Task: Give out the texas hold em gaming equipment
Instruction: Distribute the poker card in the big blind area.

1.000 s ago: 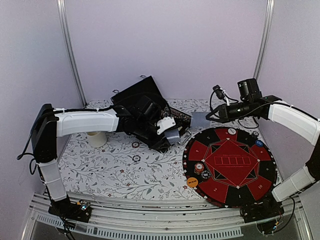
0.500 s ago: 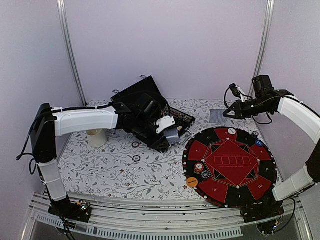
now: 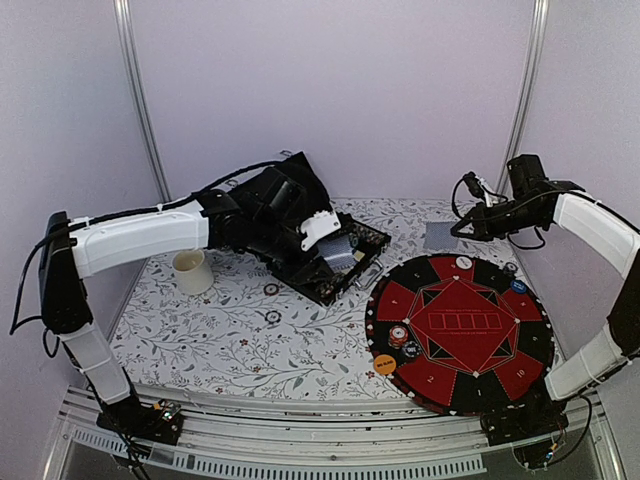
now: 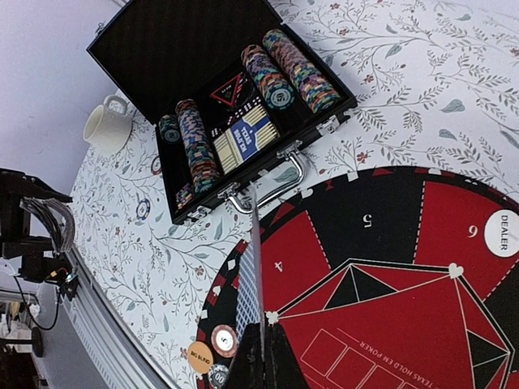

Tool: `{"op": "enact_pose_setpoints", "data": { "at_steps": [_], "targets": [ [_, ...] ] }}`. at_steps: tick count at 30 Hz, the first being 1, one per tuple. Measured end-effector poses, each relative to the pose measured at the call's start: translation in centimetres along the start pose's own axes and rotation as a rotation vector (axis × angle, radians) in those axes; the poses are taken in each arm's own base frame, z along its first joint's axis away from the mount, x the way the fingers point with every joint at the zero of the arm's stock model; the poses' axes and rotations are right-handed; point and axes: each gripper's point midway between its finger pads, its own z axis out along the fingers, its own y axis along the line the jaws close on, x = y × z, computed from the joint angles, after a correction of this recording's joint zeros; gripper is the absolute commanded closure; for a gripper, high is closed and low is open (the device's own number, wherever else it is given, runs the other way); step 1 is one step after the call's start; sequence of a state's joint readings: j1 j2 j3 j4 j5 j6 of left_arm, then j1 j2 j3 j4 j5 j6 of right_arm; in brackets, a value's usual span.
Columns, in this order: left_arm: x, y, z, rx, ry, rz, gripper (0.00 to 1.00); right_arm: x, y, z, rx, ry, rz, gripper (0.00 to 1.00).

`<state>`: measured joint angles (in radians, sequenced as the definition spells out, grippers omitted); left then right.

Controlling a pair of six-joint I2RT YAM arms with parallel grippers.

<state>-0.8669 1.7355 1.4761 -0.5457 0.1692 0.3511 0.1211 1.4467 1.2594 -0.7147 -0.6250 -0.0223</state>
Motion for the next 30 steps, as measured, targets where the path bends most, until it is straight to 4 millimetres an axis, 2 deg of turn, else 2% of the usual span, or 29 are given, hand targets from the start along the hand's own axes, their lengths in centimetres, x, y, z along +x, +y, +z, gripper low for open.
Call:
{"op": "enact_pose_setpoints", "data": {
  "at_steps": [4, 6, 10, 14, 19, 24, 30],
  "targets": [
    [0.4, 0.2, 0.1, -0.017, 0.013, -0.001, 0.49, 0.7, 0.3, 1.4, -0.064, 0.028, 0.02, 0.98],
    [0.8, 0.2, 0.2, -0.019, 0.022, -0.003, 0.5, 1.2, 1.1, 2.6, -0.104, 0.059, 0.013, 0.98],
    [1.5, 0.1, 0.5, -0.016, 0.039, -0.007, 0.49, 3.2, 4.4, 6.0, -0.205, 0.172, -0.07, 0.98],
    [1.7, 0.2, 0.5, -0.016, 0.042, -0.009, 0.49, 6.5, 8.2, 9.9, -0.312, 0.322, -0.173, 0.98],
    [2.0, 0.2, 0.6, -0.015, 0.049, -0.012, 0.49, 11.2, 10.6, 13.7, -0.404, 0.477, -0.208, 0.98],
    [2.4, 0.2, 0.7, -0.013, 0.057, -0.015, 0.49, 13.9, 11.4, 17.0, -0.444, 0.564, -0.173, 0.98],
    [2.4, 0.3, 0.7, -0.014, 0.057, -0.016, 0.49, 15.4, 10.9, 19.2, -0.409, 0.611, -0.142, 0.98]
  ]
}}
